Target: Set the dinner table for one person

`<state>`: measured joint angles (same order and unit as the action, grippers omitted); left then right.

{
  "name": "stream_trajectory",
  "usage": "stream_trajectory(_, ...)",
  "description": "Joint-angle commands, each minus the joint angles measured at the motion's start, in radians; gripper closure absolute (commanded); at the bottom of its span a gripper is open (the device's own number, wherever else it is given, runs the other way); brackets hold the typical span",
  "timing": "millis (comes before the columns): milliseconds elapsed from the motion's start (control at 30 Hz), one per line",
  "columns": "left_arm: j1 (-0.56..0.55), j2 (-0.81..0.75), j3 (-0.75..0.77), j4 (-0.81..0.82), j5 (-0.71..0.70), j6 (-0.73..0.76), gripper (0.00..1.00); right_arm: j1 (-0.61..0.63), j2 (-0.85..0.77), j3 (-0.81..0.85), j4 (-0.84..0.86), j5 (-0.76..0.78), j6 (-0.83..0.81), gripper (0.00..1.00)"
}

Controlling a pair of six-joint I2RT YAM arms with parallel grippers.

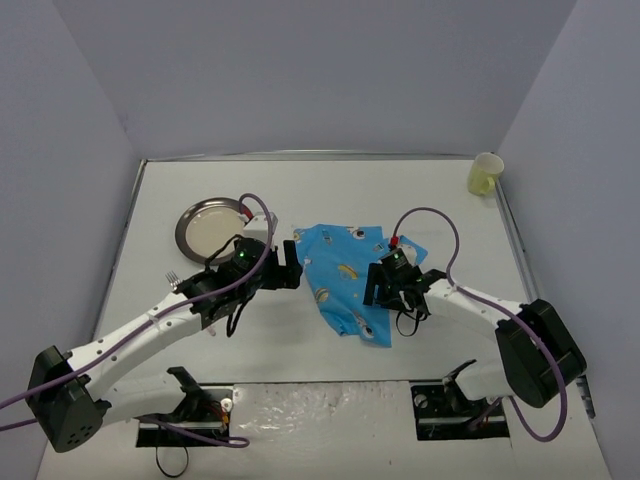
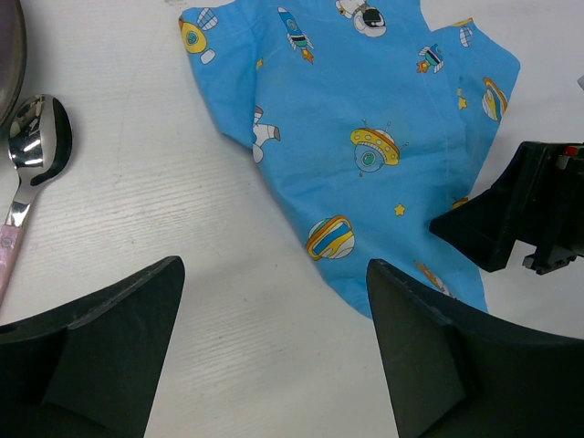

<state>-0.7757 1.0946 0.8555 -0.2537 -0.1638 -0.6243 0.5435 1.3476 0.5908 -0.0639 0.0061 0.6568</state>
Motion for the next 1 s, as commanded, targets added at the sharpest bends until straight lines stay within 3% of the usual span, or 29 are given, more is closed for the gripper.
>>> stream_trajectory(0,0.006,-0.029,0.013,0.01,-0.03,0.005,0.22,0.041,0.085,0.018,0.0,0.086,0.047,0.31)
stream_trajectory(133,0.006,-0.04,0.013,0.008,-0.036,0.01,0.23,0.074,0.128,0.04,-0.029,0.123,0.062,0.35)
stream_trajectory(200,0.006,-0.043,0.013,0.004,-0.041,0.015,0.22,0.085,0.133,0.048,-0.043,0.137,0.068,0.42)
stream_trajectory(300,0.006,-0.045,0.01,0.004,-0.047,0.018,0.23,0.09,0.122,0.047,-0.052,0.142,0.071,0.55)
stream_trajectory(533,0.006,-0.037,0.007,0.016,-0.038,0.016,0.22,0.096,0.061,0.064,-0.111,0.172,0.078,0.97)
stream_trajectory(967,0.006,0.007,-0.004,0.063,0.006,-0.013,0.22,0.116,-0.081,0.243,-0.255,0.17,0.051,1.0)
